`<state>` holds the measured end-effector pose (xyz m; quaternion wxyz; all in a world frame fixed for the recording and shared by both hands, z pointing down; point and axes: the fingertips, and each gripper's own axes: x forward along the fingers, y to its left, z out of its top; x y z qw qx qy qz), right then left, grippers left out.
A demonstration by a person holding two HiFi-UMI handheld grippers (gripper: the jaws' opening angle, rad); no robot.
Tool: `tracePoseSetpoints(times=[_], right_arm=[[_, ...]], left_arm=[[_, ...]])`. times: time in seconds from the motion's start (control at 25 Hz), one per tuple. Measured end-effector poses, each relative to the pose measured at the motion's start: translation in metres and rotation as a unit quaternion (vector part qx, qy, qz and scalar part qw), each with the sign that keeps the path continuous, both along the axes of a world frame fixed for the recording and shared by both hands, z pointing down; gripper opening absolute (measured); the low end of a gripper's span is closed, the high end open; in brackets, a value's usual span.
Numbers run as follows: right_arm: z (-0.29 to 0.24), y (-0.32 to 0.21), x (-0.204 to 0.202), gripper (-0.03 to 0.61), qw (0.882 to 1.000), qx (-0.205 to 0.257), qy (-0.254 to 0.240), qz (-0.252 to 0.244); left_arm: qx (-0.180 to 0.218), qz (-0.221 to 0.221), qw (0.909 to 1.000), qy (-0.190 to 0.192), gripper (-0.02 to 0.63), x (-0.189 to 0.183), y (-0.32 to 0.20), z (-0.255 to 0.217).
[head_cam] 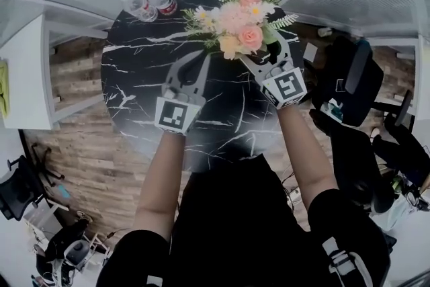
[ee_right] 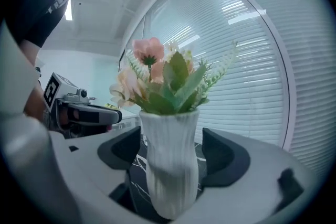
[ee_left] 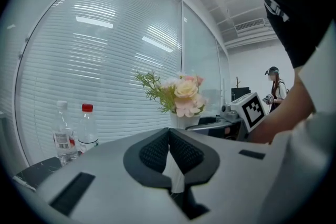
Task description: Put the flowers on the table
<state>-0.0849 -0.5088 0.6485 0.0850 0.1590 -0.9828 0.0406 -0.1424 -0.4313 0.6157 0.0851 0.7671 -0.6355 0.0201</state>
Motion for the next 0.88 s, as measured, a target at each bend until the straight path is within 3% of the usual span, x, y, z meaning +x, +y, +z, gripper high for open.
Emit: tracePoseSetpoints(times=[0.32,0.56,0.8,0.88], right_arm=[[-0.036,0.038,0.034,0.344,1.0,-0.011,0.017,0.009],[-0.098,0.09,0.049,0.335,1.0,-0.029,0.001,-0.008],[-0.165,0.142,0.056,0.066,0.998,-0.037,-0.033,-0.036],[-0.183,0.158,0.057,0.028,0.998,-0.024,-0.041,-0.046]], left_arm=[[-0.007,0.028,0.9996,-0.007,0.012,0.02,0.032,-0.036],[-0.014,0.067,0.9976,-0.01,0.012,0.043,0.069,-0.086],[0.005,0.097,0.9953,0.0,0.012,0.064,0.102,-0.14],[0.015,0.106,0.9943,0.004,0.012,0.07,0.111,-0.156]])
